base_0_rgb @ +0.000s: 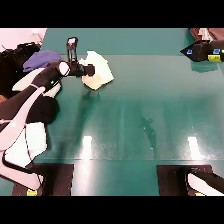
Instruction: Fold the shirts.
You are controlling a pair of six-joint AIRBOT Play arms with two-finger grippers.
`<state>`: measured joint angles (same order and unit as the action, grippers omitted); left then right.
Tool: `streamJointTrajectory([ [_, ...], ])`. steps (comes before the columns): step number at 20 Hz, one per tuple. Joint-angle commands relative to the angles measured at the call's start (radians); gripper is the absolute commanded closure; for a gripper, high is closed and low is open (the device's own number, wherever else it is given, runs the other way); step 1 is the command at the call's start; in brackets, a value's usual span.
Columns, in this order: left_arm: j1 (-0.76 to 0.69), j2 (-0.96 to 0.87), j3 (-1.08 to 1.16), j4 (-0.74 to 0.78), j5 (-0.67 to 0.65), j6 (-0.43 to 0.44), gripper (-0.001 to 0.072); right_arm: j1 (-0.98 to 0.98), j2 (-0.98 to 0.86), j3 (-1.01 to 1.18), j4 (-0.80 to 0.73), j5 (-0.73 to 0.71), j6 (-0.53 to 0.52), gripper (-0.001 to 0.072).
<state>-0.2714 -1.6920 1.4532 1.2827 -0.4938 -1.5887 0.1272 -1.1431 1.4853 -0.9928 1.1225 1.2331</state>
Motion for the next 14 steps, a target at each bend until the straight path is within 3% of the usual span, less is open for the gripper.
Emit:
streamJointTrajectory([
  [1, 0.009, -0.101, 0.069, -0.007, -0.026, 0.025, 0.0168, 0.001, 0.000, 0.000, 0.003, 0.012, 0.000, 0.0697],
  [2, 0.009, -0.094, 0.072, -0.008, -0.035, 0.025, 0.0268, 0.001, 0.000, 0.000, 0.005, 0.011, 0.000, 0.0697],
  [3, 0.010, -0.082, 0.088, -0.005, -0.064, 0.026, 0.0540, 0.001, 0.000, 0.000, 0.006, 0.010, 0.000, 0.0696],
  [4, 0.010, -0.066, 0.113, 0.008, -0.090, 0.027, 0.0673, 0.001, 0.000, 0.001, 0.006, 0.010, 0.000, 0.0697],
  [9, 0.010, 0.131, 0.328, 0.137, -0.161, 0.028, 0.0683, 0.001, 0.062, 0.001, 0.006, -0.095, 0.000, 0.0697],
  [14, -0.019, 0.445, 0.433, 0.140, -0.326, 0.067, 0.0684, 0.000, 0.177, 0.001, 0.004, -0.212, 0.000, 0.0697],
])
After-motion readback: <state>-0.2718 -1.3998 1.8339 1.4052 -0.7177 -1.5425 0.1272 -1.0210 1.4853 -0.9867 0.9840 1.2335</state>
